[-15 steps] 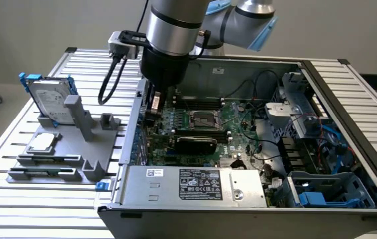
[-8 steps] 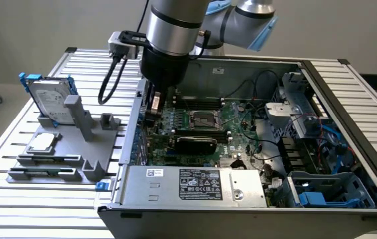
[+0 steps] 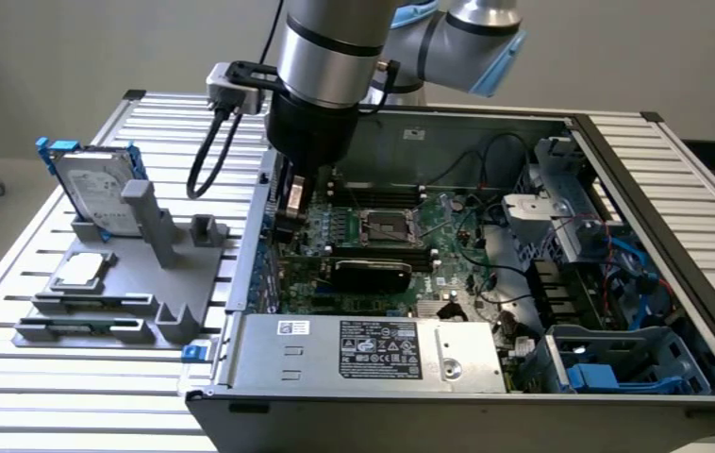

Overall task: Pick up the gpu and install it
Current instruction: 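Press down on the gpu until it lock into place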

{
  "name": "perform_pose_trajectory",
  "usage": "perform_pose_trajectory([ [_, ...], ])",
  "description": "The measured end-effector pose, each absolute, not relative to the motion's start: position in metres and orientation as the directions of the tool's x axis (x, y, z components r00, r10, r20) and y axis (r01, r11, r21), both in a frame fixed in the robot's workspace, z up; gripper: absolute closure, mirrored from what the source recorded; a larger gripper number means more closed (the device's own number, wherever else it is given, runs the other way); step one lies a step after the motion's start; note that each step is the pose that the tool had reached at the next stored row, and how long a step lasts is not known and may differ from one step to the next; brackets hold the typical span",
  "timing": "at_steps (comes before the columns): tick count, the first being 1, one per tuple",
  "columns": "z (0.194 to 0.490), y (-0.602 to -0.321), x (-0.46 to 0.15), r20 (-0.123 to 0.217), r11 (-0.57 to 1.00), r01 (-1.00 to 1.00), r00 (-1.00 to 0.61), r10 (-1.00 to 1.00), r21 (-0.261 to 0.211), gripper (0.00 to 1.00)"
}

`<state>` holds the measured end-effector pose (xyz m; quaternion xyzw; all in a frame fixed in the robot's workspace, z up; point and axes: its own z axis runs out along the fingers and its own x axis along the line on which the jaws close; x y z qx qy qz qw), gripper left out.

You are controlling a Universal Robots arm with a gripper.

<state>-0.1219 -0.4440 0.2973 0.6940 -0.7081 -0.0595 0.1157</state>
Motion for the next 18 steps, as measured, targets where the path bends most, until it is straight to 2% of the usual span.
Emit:
perform_pose_trajectory([
  [18,0.2946,-0.4410,-0.1219,0.088,0.031,-0.968,-0.010,-0.996,0.247,0.89],
])
